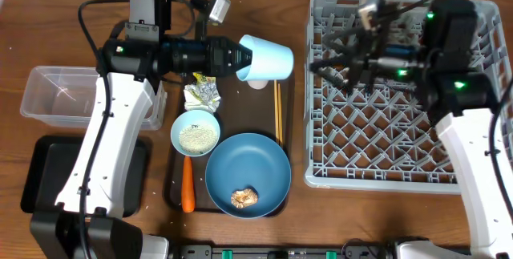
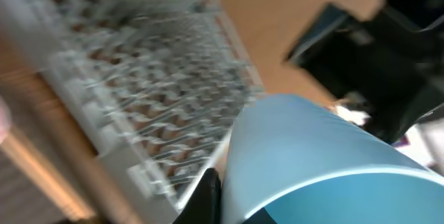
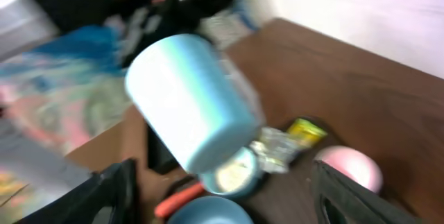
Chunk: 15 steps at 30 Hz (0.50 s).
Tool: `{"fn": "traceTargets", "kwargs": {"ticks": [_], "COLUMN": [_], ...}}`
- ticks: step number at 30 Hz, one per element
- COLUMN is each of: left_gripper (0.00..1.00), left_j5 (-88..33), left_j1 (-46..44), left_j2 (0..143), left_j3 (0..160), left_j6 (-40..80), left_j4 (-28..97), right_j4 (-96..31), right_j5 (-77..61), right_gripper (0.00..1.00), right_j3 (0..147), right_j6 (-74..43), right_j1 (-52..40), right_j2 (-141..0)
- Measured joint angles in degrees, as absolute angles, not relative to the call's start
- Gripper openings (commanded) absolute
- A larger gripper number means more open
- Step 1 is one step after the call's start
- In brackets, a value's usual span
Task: Sort waste into correct bins and load items into the dishwasher rack
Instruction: 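Lift the blue cup and pass it to the right gripper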
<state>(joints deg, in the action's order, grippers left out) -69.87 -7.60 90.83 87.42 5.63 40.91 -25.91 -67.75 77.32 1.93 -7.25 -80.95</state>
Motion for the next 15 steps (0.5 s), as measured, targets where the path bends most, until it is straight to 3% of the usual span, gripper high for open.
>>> {"fn": "traceTargets", "kwargs": {"ticks": [7, 12, 15], "left_gripper": [0.06, 0.06, 0.07], "left_j5": [-82.87, -87.13, -88.29], "left_j1": [-7.6, -7.6, -7.6], "left_j2": [90.8, 90.8, 90.83], "left_j3": [87.39, 87.39, 87.39], "left_j6": [5.45, 5.43, 5.45], "left_j4": [36.8, 36.27, 36.16], "right_j4": [-21.02, -19.38, -18.9], "right_j5": [-71.24, -70.76, -70.3], "right_gripper": [0.76, 0.66, 0.56], "right_j3": [77.32, 77.32, 77.32], "right_j6": [2.85, 3.38, 3.57], "right_j1": [-14.76, -17.32, -17.56], "right_j2": [-80.95, -80.95, -80.95]}}
